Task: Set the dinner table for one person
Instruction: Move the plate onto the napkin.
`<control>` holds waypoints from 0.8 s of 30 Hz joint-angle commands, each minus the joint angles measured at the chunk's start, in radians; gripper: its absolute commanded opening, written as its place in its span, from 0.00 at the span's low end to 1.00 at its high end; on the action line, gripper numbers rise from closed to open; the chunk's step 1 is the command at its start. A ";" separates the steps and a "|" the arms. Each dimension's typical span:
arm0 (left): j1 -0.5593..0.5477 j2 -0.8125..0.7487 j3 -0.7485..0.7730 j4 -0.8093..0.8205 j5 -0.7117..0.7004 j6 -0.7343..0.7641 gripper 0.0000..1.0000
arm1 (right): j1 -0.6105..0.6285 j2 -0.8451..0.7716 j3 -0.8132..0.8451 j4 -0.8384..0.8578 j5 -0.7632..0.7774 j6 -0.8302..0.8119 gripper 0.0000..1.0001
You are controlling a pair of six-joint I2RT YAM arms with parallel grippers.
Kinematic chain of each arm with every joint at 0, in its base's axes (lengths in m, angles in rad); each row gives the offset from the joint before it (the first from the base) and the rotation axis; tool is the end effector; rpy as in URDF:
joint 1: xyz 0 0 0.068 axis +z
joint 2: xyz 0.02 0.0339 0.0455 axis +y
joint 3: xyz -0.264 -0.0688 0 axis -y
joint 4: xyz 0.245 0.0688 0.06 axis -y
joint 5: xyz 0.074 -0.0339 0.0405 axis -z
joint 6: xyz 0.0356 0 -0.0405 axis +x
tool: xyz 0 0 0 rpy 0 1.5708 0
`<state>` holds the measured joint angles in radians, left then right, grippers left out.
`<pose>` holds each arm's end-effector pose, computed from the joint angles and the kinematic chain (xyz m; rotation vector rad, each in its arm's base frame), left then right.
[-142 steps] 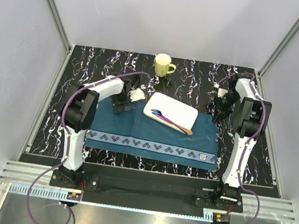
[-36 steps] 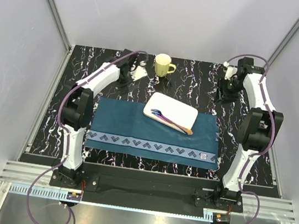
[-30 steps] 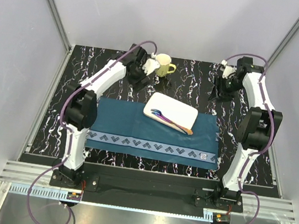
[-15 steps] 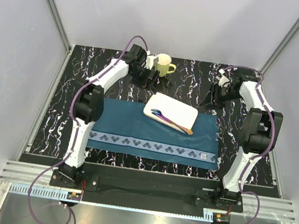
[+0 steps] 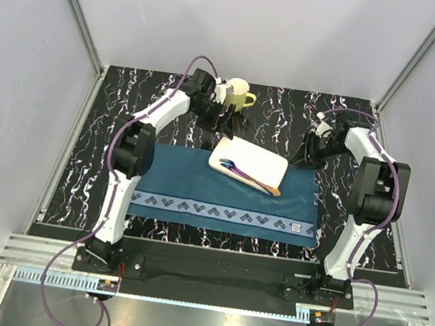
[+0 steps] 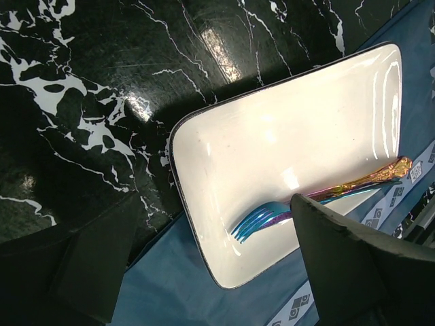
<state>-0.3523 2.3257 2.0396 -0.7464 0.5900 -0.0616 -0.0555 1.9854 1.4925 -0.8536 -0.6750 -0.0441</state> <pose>0.4681 -0.1932 0.2053 0.5900 2.5315 -0.9171 0.3938 0.0004 0.1928 -0.0926 2.7376 0.9440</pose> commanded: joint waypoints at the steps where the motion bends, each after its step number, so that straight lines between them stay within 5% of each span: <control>1: -0.001 0.015 0.014 0.036 0.053 0.009 0.98 | -0.004 -0.017 -0.006 0.037 -0.038 0.018 0.45; 24: -0.004 0.041 -0.033 0.036 0.083 0.046 0.83 | 0.108 0.131 0.043 0.062 -0.069 0.038 0.42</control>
<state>-0.3531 2.3539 2.0029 -0.7387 0.6342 -0.0303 0.0124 2.1098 1.4971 -0.8082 -0.7124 -0.0200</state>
